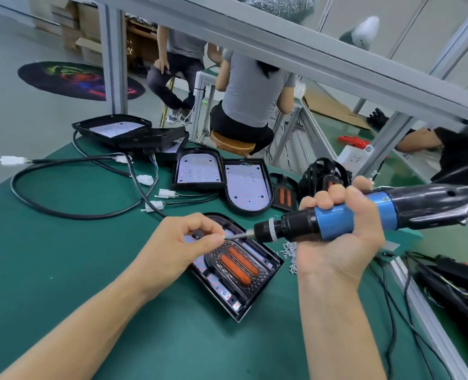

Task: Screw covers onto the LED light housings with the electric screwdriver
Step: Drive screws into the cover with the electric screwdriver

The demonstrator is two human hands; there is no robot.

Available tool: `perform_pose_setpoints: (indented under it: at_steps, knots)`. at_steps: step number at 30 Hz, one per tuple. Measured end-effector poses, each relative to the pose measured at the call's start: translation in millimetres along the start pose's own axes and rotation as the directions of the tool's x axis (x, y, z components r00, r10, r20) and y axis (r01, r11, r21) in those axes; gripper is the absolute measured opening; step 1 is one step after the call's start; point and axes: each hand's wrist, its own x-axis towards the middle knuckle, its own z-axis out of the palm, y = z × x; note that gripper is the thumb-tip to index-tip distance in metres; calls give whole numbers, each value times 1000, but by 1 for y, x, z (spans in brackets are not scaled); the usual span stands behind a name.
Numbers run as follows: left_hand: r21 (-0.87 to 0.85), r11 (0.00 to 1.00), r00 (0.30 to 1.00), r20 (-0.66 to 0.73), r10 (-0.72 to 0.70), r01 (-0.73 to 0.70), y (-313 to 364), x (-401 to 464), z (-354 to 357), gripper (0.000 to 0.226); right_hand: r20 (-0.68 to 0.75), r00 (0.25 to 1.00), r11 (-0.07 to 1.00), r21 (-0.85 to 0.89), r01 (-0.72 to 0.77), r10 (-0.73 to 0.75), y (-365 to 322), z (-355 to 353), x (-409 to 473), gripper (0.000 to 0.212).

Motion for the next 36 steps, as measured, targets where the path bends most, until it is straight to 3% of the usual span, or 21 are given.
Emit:
perform_pose_setpoints:
  at_steps: [5, 8, 10, 12, 14, 18, 24, 27, 31, 36]
  knots:
    - [23, 1000, 1000, -5, 20, -19, -1, -5, -8, 14, 30, 1000, 1000, -8, -6, 6, 7, 6, -2, 22]
    - [218, 974, 998, -4, 63, -61, -2, -6, -16, 17, 57, 998, 998, -60, -8, 12, 17, 8, -3, 24]
    - [481, 869, 993, 17, 117, -111, -7, -4, -23, 14, 70, 998, 992, -129, 5, 4, 26, 7, -6, 27]
    - [712, 692, 992, 53, 117, -119, -13, -5, -26, 13, 80, 997, 979, -205, 19, -3, 37, 6, -9, 29]
    - [805, 584, 993, 48, 109, -103, -20, -7, -28, 16, 104, 995, 963, -267, 35, -7, 47, 4, -12, 31]
    - [893, 429, 978, 52, 204, -137, -28, -11, -27, 22, 140, 990, 930, -360, 69, -19, 62, 2, -15, 31]
    - [908, 376, 959, 84, 269, -185, -28, -3, -26, 16, 179, 983, 900, -424, 102, -26, 78, 4, -15, 29]
    - [935, 311, 977, 118, 178, -169, -21, 1, -24, 12, 198, 980, 896, -431, 108, -23, 83, 4, -15, 28]
    - [978, 89, 982, 190, 26, -191, -14, 18, -23, 21, 201, 979, 894, -437, 102, -14, 87, 4, -15, 27]
    - [974, 58, 968, 226, -112, -220, -6, 33, -16, 14, 212, 977, 901, -424, 92, 0, 87, 4, -16, 25]
